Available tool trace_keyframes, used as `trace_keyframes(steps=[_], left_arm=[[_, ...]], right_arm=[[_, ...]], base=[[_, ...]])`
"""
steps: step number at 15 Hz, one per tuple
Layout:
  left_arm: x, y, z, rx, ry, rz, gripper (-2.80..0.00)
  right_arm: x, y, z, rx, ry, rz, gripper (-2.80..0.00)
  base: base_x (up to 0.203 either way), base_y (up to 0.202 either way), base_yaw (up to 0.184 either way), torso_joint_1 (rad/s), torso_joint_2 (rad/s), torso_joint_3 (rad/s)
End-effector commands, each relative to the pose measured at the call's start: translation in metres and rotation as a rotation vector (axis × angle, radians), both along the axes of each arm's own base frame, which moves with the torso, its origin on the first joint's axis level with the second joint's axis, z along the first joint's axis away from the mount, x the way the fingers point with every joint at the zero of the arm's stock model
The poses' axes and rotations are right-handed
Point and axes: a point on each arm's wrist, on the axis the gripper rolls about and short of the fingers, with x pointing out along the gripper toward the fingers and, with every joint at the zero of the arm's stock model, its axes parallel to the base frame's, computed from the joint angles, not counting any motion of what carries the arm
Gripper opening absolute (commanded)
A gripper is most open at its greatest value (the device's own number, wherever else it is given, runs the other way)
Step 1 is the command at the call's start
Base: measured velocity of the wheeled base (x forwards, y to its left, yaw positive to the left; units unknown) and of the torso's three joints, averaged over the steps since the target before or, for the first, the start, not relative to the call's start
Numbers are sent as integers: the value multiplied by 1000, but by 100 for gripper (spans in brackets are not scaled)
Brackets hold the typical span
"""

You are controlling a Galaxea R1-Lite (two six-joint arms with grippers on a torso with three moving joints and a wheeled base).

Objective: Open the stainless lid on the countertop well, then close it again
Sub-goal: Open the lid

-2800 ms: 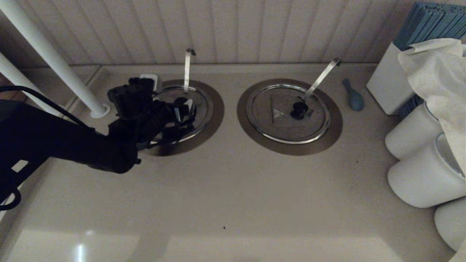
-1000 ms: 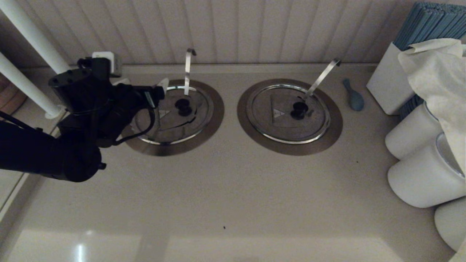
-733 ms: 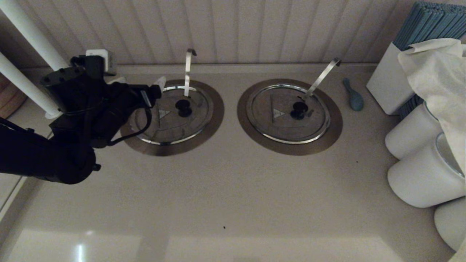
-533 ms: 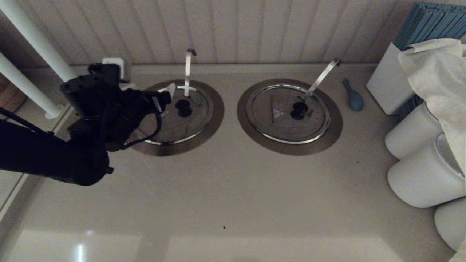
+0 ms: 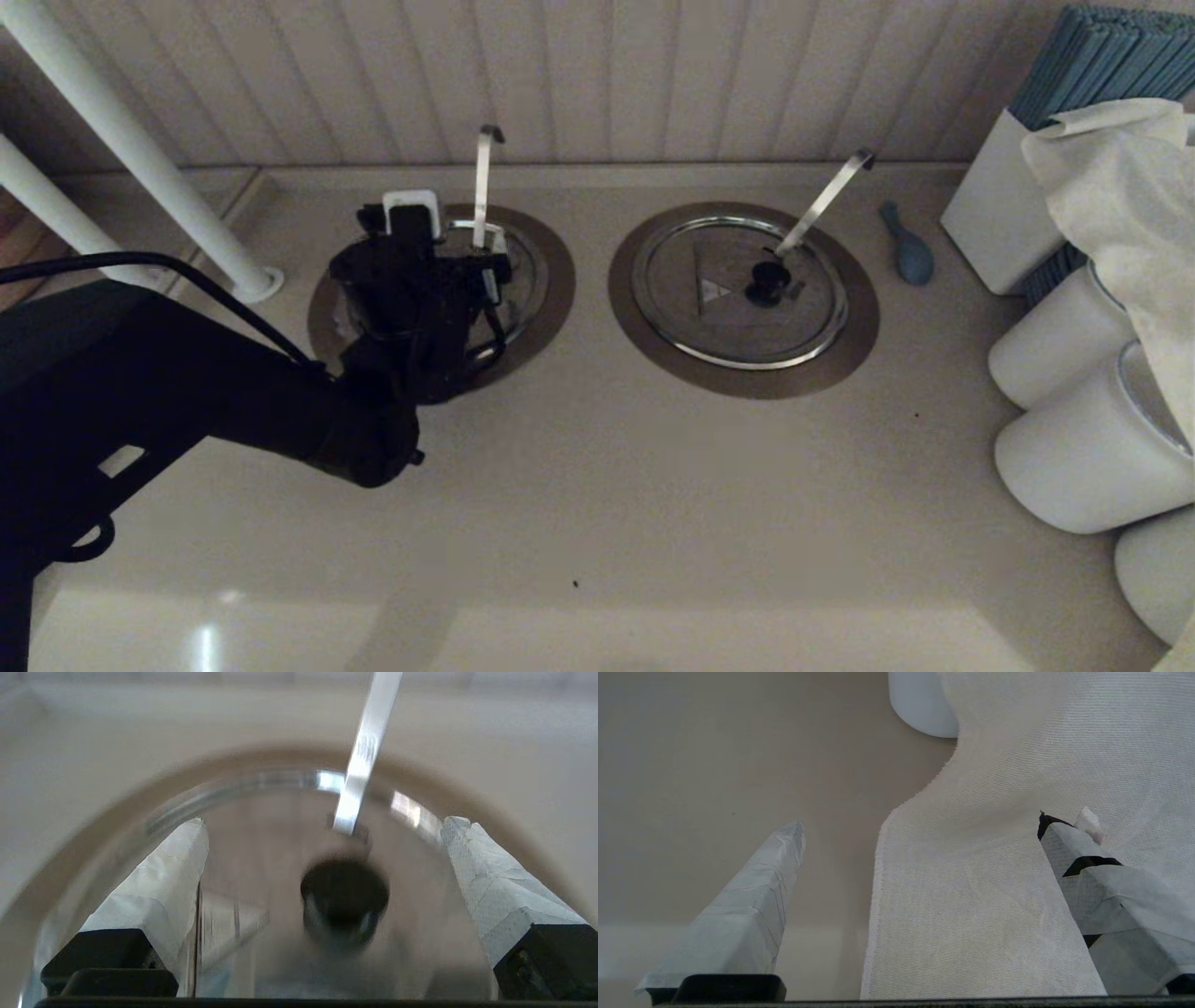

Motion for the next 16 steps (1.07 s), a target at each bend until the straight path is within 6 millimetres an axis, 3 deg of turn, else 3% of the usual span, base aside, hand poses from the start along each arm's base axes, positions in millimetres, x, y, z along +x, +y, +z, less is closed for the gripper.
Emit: trace_keyframes(steps=[1, 16], left_arm=[[-1, -4, -5, 10, 22, 6, 0], [5, 10, -12, 32, 74, 63, 0]], right_arm=[[0, 0, 0, 0, 0, 0, 0], [0, 0, 0, 0, 0, 0, 0]], base=[[0, 0, 0, 0, 0, 0], [0, 0, 0, 0, 0, 0]])
